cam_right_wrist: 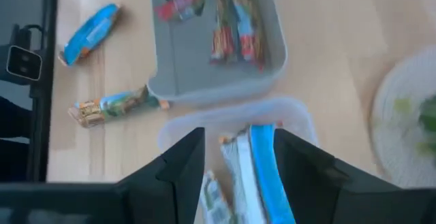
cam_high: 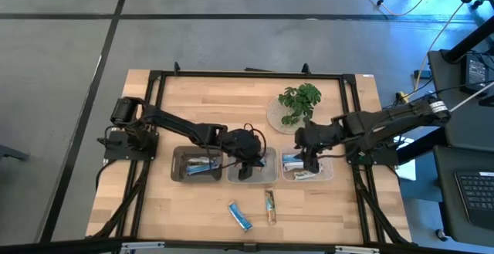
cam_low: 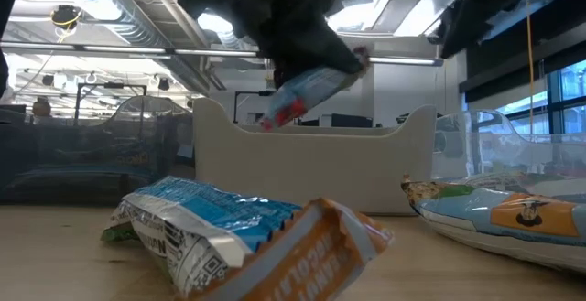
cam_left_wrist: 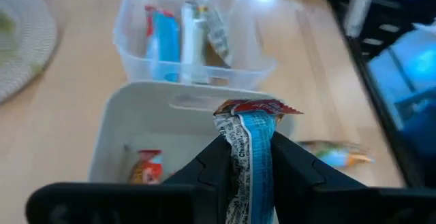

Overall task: Pick and place Granola Bars by type
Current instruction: Put the red granola bar into the gray bin

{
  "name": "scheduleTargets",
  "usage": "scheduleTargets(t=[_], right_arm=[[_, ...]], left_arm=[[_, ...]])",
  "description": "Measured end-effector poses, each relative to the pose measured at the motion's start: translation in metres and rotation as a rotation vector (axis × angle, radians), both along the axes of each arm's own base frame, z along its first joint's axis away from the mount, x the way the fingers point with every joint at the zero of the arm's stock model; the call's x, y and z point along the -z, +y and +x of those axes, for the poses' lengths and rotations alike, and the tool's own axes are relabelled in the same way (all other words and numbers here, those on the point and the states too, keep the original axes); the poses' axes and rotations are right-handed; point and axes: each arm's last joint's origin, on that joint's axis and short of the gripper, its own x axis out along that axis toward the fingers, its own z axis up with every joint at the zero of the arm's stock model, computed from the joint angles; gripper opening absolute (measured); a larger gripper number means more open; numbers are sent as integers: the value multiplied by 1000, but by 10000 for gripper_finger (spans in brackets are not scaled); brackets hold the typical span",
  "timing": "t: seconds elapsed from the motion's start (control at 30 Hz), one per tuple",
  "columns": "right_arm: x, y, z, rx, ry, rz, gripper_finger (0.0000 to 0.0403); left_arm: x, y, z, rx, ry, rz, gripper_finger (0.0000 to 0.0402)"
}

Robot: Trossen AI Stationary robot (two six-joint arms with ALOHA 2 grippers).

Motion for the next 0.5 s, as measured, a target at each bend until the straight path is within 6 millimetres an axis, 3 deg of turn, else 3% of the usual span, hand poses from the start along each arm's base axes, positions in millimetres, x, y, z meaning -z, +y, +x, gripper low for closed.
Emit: scheduleTargets(t=[0.37, 0.5], right_arm=[[5, 9, -5, 62, 66, 53, 178], [4, 9, -4, 106, 61, 86, 178]], left_arm=[[34, -1, 10, -37, 62, 26, 77], [37, -1, 10, -38, 71, 26, 78]])
